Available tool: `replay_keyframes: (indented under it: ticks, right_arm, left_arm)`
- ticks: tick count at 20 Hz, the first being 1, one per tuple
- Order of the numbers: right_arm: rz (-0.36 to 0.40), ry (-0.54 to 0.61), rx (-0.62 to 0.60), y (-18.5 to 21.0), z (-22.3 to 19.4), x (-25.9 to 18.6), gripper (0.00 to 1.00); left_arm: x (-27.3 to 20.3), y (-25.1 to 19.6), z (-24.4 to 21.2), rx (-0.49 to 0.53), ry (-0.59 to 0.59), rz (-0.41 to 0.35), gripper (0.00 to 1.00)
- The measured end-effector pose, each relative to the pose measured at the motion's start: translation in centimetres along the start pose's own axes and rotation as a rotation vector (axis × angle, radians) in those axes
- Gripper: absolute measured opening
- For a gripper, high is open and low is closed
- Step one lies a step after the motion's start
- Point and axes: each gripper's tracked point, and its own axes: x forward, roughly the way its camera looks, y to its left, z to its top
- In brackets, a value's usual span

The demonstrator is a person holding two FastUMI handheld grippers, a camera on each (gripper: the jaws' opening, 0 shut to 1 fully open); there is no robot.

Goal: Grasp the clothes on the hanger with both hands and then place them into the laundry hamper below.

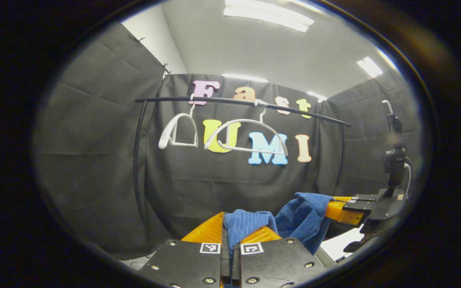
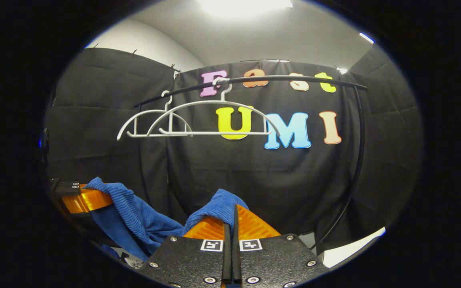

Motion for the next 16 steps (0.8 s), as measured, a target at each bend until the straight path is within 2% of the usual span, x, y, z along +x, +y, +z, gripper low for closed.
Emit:
replay_keyframes:
  ticks: [6,16]
  right_arm:
    - [0.050,0.156,-0.001,2.6,-9.2,0.3,0.01]
    - [0.012,0.392,-0.013,1.0,-20.6,0.2,0.02]
  left_arm:
    - [0.3,-0.3,-7.7,0.040,0.106,-0.014,0.03]
    - [0.3,-1.1,-18.0,0.061,0.325,-0.043,0.04]
